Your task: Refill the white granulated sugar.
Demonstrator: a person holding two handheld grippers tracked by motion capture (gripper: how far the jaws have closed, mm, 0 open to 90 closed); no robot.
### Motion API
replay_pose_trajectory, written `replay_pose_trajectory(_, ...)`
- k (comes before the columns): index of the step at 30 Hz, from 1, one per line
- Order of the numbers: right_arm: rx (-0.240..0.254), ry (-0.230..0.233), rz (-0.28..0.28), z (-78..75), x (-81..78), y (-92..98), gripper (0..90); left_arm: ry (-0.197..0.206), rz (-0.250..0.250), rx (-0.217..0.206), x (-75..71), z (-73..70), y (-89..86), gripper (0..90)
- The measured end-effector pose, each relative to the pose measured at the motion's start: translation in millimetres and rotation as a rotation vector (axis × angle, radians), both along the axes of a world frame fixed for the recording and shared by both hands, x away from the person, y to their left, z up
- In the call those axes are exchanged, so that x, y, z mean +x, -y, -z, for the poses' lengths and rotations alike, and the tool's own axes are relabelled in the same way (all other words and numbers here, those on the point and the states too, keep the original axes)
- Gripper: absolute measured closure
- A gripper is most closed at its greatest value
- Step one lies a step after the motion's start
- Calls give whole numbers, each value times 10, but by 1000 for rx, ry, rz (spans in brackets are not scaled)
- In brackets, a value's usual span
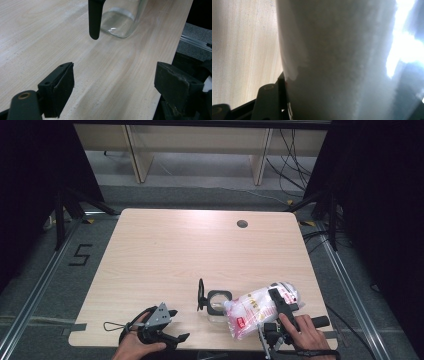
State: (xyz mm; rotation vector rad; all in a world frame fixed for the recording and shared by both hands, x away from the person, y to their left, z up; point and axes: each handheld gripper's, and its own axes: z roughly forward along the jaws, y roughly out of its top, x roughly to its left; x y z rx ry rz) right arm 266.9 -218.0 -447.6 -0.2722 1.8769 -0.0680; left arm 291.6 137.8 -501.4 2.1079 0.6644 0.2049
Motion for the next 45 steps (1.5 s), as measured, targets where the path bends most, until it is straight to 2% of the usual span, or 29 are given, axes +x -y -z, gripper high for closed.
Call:
replay_pose_trajectory(2, 1, -3, 4, -1, -2, 2, 402, 3, 2, 9, 6, -3, -8, 160)
replay_pose_trajectory(3, -23, 2, -11, -21, 4, -4, 402, 9, -5, 5, 4, 5, -3, 160)
replay_pose_trajectory(4, -23, 2, -11, -21, 4, -4, 402, 17, -4, 22, 8, 1, -11, 160)
replay_pose_trajectory(6, -23, 7, -10, -21, -1, -3, 402, 13, -5, 11, 6, 3, -4, 160)
replay_pose_trajectory(7, -49, 17, -26, -50, 0, -13, 402, 10, -6, 7, 4, 4, -3, 160)
replay_pose_trajectory(9, -53, 17, -14, -61, -8, -9, 403, 8, -2, 6, 8, 5, -5, 160)
replay_pose_trajectory(10, -53, 17, -14, -61, -8, -9, 403, 10, -8, 7, 2, 2, -6, 160)
replay_pose_trajectory(11, -18, 15, 13, -41, -22, 8, 403, 33, 10, 19, 19, -2, -15, 160)
replay_pose_trajectory(12, -78, 28, -18, -91, -6, -7, 403, 34, 13, 18, 21, -1, -14, 160)
replay_pose_trajectory(13, -86, 27, -33, -105, 5, -5, 403, 4, 1, 9, 11, 2, -8, 160)
replay_pose_trajectory(14, -62, 27, -12, -96, -7, 15, 403, 9, -1, 7, 11, 3, -6, 160)
replay_pose_trajectory(15, -62, 27, -12, -96, -7, 15, 403, 5, -7, -5, 6, 8, 0, 160)
replay_pose_trajectory(16, -66, 30, -15, -94, -4, 16, 403, 18, -2, 37, 21, -3, -20, 160)
replay_pose_trajectory(17, -71, 28, -16, -92, 0, 14, 404, 1, 5, 23, 21, -7, -22, 160)
replay_pose_trajectory(18, -45, 22, -4, -72, -4, 24, 403, 6, -2, 12, 17, -6, -18, 160)
replay_pose_trajectory(19, -46, 22, -6, -73, -3, 22, 404, 10, -15, 7, 10, -4, -16, 160)
replay_pose_trajectory(22, -37, 31, -7, -74, -7, 24, 404, 15, -15, 9, 13, -6, -20, 160)
replay_pose_trajectory(23, -37, 25, 18, -82, -23, 17, 404, 10, -14, 7, 11, -3, -16, 160)
replay_pose_trajectory(25, -54, 27, -4, -111, -11, 7, 404, 11, -12, 8, 11, -4, -15, 160)
replay_pose_trajectory(26, -39, 29, 1, -110, -12, 5, 404, 16, -10, 19, 15, -8, -21, 160)
replay_pose_trajectory(29, -78, 34, -24, -130, -1, -15, 404, 12, -14, 8, 9, -7, -18, 160)
replay_pose_trajectory(30, -53, 29, -9, -106, -9, -1, 404, 18, -13, 10, 13, -8, -20, 160)
replay_pose_trajectory(31, -79, 35, -13, -115, -6, -16, 405, 11, -15, 7, 10, -6, -17, 160)
replay_pose_trajectory(34, -75, 34, -12, -116, -6, -13, 405, 14, -10, 15, 14, -6, -19, 160)
replay_pose_trajectory(36, -57, 29, -2, -108, -12, 1, 405, 39, 14, 32, 32, -14, -29, 160)
replay_pose_trajectory(38, -87, 35, -29, -136, 3, -12, 405, 11, -13, 6, 10, -4, -14, 160)
replay_pose_trajectory(39, -78, 34, -22, -133, 0, -7, 405, 12, -13, 8, 10, -5, -16, 160)
replay_pose_trajectory(40, -48, 30, 1, -118, -13, 4, 405, 14, -12, 15, 13, -7, -20, 160)
replay_pose_trajectory(45, -42, 28, -9, -116, -8, 5, 406, 23, 0, 23, 21, -10, -24, 160)
